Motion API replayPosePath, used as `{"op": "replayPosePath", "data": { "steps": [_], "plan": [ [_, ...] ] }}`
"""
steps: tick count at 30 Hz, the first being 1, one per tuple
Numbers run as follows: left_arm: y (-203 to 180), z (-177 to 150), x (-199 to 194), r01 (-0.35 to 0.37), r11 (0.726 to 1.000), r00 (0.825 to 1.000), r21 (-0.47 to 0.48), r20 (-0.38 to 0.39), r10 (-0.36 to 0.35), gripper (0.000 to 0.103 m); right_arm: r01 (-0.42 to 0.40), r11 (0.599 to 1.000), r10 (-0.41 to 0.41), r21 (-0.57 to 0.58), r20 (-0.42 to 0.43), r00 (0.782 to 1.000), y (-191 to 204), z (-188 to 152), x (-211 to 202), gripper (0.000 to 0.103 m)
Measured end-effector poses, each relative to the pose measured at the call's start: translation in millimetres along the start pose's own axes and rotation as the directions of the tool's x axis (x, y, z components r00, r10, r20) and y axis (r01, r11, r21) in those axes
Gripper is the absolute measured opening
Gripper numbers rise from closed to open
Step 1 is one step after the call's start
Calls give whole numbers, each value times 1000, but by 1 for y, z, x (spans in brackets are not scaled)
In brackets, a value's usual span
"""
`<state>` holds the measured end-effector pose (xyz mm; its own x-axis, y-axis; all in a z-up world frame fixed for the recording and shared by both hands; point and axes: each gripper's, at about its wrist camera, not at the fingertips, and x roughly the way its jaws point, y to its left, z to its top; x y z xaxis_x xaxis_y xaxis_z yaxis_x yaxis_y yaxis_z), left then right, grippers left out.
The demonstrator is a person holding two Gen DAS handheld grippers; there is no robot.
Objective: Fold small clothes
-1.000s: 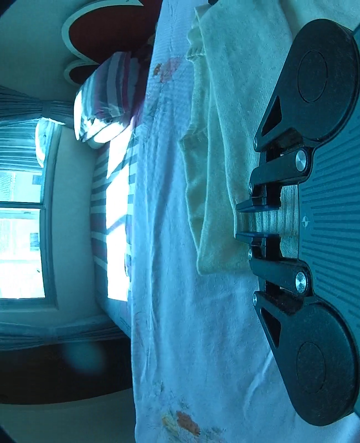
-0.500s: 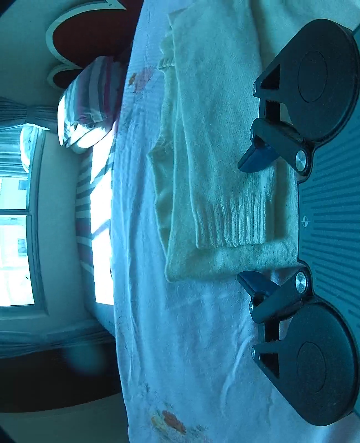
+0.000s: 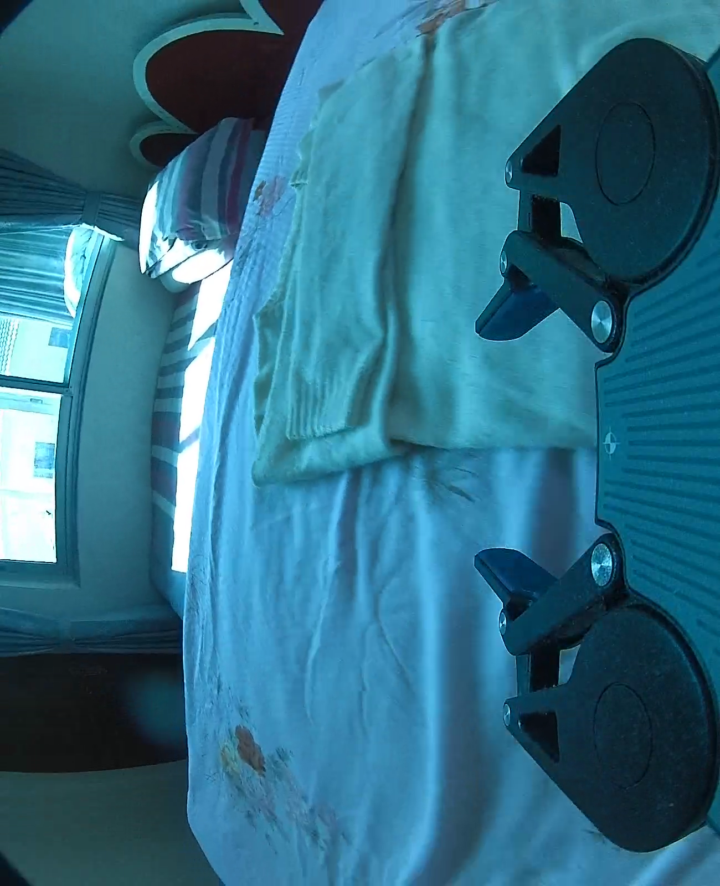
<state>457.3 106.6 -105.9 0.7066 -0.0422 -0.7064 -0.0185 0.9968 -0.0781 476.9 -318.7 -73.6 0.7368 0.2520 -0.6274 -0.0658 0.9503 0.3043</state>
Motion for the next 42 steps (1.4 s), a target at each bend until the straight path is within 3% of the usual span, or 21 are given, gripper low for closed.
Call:
{"op": "replayPosePath", "data": {
  "steps": [2, 3, 6, 8, 9, 11, 12, 14, 15, 19, 21, 25, 30, 32, 33, 35, 36, 37, 38, 40, 42],
  "plan": [
    [13, -34, -19, 20, 999, 999, 26, -32, -19, 82, -9, 998, 12, 64, -40, 999, -16, -28, -23, 45],
    [18, -49, -28, 11, 999, 999, 39, -53, -9, 82, 2, 995, 6, 103, -75, 997, -23, -45, -32, 39],
    [37, -96, -70, 102, 995, 993, 18, -62, -100, 81, -20, 978, 43, 207, -107, 993, -32, -96, -71, 35],
    [47, -118, -95, 169, 985, 983, -27, -66, -170, 71, -65, 956, 108, 287, -135, 985, -31, -130, -94, 35],
    [52, -128, -105, 180, 983, 981, -42, -65, -183, 58, -76, 949, 125, 306, -142, 982, -28, -144, -105, 35],
    [63, -147, -123, 244, 965, 965, -96, -74, -252, 55, -69, 937, 124, 344, -141, 982, -20, -174, -130, 34],
    [70, -154, -128, 282, 949, 952, -139, -78, -295, 53, -76, 928, 134, 366, -136, 982, -16, -186, -140, 34],
    [79, -171, -135, 389, 899, 908, -203, -83, -411, 53, -85, 907, 154, 412, -136, 979, -10, -206, -155, 34],
    [81, -181, -136, 450, 863, 871, -229, -99, -480, 53, -88, 903, 160, 421, -138, 978, -6, -214, -160, 34],
    [98, -203, -134, 552, 745, 787, -374, -60, -614, 53, -105, 895, 186, 434, -148, 971, 14, -234, -165, 35],
    [107, -211, -131, 570, 701, 767, -429, -28, -641, 53, -108, 884, 186, 454, -131, 974, 17, -238, -166, 35],
    [112, -220, -124, 595, 645, 737, -480, 4, -676, 53, -132, 849, 212, 512, -101, 972, 13, -246, -167, 35],
    [99, -205, -117, 627, 657, 699, -419, -71, -712, 53, -150, 810, 217, 567, -52, 975, 0, -248, -160, 25],
    [90, -203, -118, 634, 669, 695, -388, -92, -713, 53, -165, 796, 237, 582, -50, 970, -5, -248, -157, 24],
    [87, -204, -120, 634, 677, 702, -374, -88, -707, 53, -173, 791, 248, 587, -49, 968, -6, -249, -158, 24],
    [90, -208, -119, 627, 668, 709, -401, -64, -703, 51, -198, 787, 282, 584, -57, 958, -6, -252, -158, 24],
    [92, -210, -117, 612, 669, 720, -422, -55, -692, 39, -206, 784, 293, 586, -56, 955, -6, -254, -157, 24],
    [93, -211, -115, 593, 683, 735, -426, -60, -675, 17, -211, 784, 295, 584, -52, 954, -6, -255, -158, 24],
    [92, -212, -111, 565, 708, 758, -423, -73, -648, 7, -207, 786, 288, 583, -48, 957, -5, -255, -158, 24],
    [94, -215, -104, 571, 693, 756, -441, -48, -653, 6, -201, 790, 275, 579, -41, 961, 0, -253, -156, 24],
    [91, -215, -104, 577, 698, 760, -424, -35, -649, 3, -198, 816, 272, 543, -59, 960, 6, -250, -153, 24]
  ]
}}
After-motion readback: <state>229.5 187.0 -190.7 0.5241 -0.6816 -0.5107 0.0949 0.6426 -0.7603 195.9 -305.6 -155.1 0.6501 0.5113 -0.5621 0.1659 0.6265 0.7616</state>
